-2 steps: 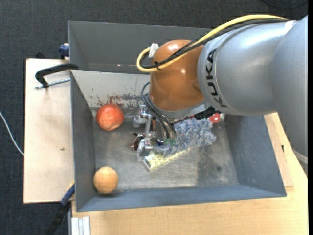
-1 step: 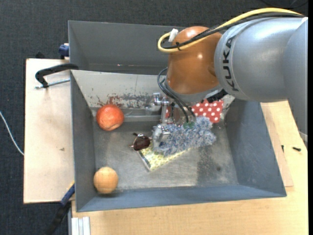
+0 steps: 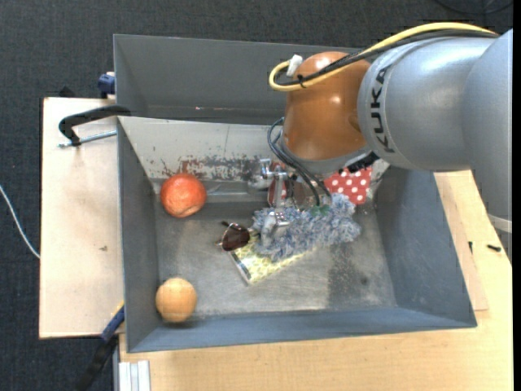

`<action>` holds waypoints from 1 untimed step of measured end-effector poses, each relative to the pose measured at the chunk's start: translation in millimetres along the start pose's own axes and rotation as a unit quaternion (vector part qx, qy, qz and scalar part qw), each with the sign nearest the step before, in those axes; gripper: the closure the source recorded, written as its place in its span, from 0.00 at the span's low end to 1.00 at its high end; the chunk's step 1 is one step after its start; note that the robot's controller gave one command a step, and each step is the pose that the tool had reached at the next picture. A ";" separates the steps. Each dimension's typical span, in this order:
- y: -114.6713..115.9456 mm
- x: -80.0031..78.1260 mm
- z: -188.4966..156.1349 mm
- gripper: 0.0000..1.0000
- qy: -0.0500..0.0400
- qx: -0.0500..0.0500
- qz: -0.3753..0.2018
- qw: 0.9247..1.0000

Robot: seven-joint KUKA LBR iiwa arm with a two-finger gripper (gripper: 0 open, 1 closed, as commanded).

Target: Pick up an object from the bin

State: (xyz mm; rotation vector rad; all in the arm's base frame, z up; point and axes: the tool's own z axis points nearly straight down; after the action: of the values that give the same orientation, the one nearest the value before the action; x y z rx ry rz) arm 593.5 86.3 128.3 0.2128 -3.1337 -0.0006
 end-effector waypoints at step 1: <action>-47.7 5.3 19.5 0.00 -0.001 -0.001 0.031 1.000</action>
Offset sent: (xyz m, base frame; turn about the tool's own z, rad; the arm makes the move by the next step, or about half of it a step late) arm 0.0049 -0.0587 -0.0583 0.0329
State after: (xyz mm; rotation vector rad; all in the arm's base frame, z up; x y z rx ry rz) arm 594.7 38.4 108.7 0.1159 -3.1414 -0.0040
